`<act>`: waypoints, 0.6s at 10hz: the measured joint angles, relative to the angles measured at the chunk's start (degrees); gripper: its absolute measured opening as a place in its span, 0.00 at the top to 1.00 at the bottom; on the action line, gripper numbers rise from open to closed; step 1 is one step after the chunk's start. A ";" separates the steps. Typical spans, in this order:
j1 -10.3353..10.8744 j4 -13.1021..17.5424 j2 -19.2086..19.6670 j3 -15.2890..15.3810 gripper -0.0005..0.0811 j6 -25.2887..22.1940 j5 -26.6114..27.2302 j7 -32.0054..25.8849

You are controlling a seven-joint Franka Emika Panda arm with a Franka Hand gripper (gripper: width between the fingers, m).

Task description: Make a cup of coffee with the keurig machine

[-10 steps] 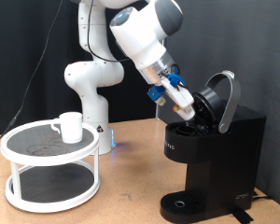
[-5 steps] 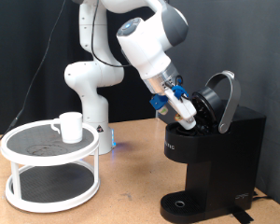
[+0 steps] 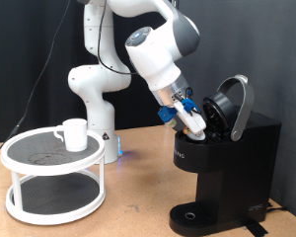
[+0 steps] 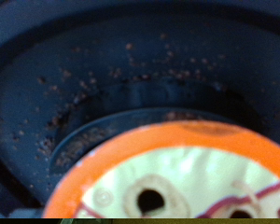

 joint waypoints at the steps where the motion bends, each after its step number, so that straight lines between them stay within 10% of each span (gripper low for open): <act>1: 0.00 -0.03 0.00 0.06 0.58 0.15 0.00 -0.01; 4: 0.00 -0.54 0.01 0.27 0.58 0.44 0.11 -0.05; 5: 0.00 -0.79 0.00 0.32 0.34 0.83 0.37 -0.09; 6: 0.00 -1.08 -0.04 0.42 0.34 1.78 1.28 -0.41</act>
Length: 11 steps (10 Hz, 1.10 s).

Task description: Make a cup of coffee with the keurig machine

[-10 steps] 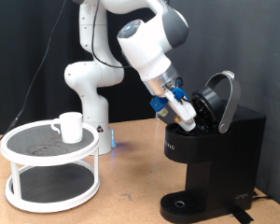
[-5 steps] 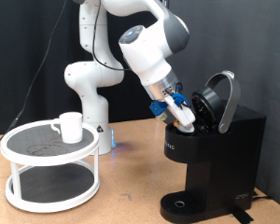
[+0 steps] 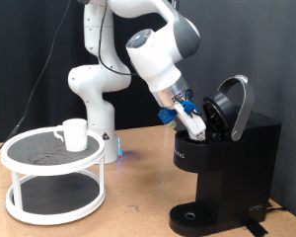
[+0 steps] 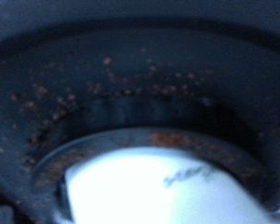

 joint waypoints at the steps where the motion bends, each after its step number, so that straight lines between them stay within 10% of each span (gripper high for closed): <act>1: 0.00 -0.29 -0.10 0.05 0.15 0.70 1.47 -0.96; 11: -0.64 -0.58 -5.44 -1.30 0.09 -8.28 0.39 -0.42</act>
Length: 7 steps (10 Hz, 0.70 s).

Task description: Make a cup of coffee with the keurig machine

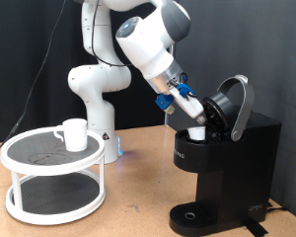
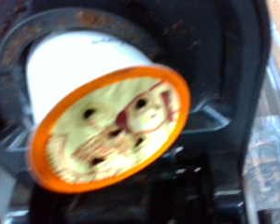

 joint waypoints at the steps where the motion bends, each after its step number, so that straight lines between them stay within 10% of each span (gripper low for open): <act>1: 0.00 -0.07 0.01 0.14 0.09 -0.64 -1.35 1.09; 7: 0.03 -1.95 0.11 1.03 0.09 1.88 -2.10 1.75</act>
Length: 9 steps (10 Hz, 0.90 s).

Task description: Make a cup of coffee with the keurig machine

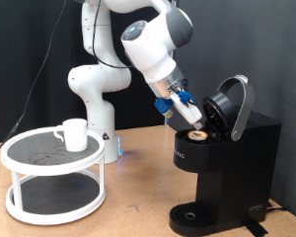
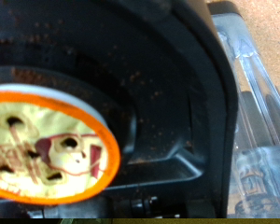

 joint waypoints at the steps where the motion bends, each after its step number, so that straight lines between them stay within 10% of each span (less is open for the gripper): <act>1: -0.01 -0.15 0.01 -0.01 0.09 0.33 0.32 -0.01; 9: -0.26 0.91 -2.01 -2.67 0.09 -1.06 8.07 -3.68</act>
